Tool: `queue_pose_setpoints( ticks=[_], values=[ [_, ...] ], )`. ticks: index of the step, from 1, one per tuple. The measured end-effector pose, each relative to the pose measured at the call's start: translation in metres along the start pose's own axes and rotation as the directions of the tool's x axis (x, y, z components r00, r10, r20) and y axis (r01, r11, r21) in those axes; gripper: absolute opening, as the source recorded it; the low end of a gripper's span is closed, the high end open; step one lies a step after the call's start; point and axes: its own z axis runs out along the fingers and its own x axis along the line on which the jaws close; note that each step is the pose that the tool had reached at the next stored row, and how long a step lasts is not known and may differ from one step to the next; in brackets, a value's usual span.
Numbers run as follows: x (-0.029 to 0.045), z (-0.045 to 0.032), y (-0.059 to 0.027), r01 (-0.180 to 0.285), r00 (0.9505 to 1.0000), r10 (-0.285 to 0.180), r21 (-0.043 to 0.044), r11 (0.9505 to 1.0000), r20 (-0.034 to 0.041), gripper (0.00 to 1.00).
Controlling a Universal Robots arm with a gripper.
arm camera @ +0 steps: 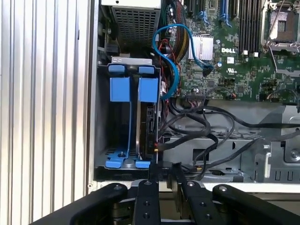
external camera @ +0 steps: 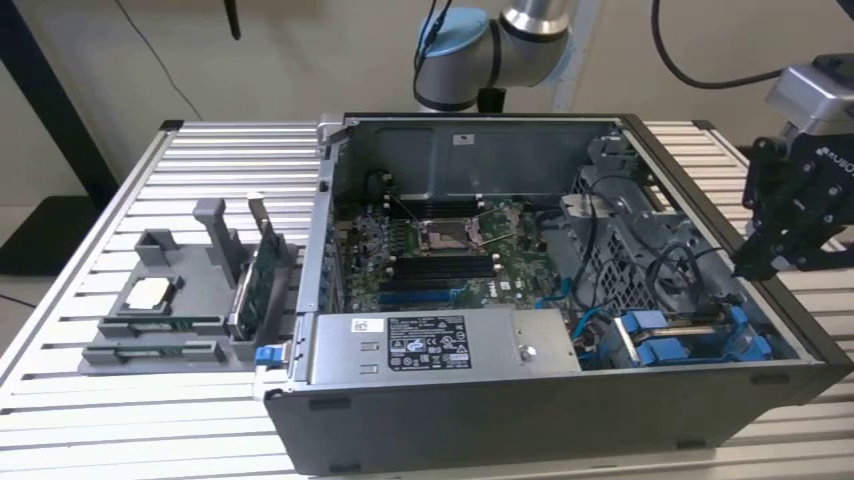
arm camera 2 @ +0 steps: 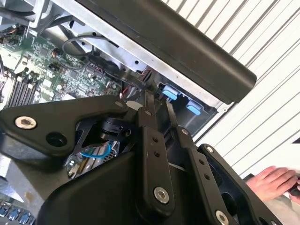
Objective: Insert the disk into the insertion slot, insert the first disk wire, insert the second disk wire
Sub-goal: 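Insert the second disk wire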
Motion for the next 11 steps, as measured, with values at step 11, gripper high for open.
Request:
queue_pose_setpoints(
  ticks=[11],
  values=[
    [-0.0004, 0.0035, -0.0026, -0.004, 0.9998, 0.004, 0.0004, 1.0, 0.0171, 0.26]
  ],
)
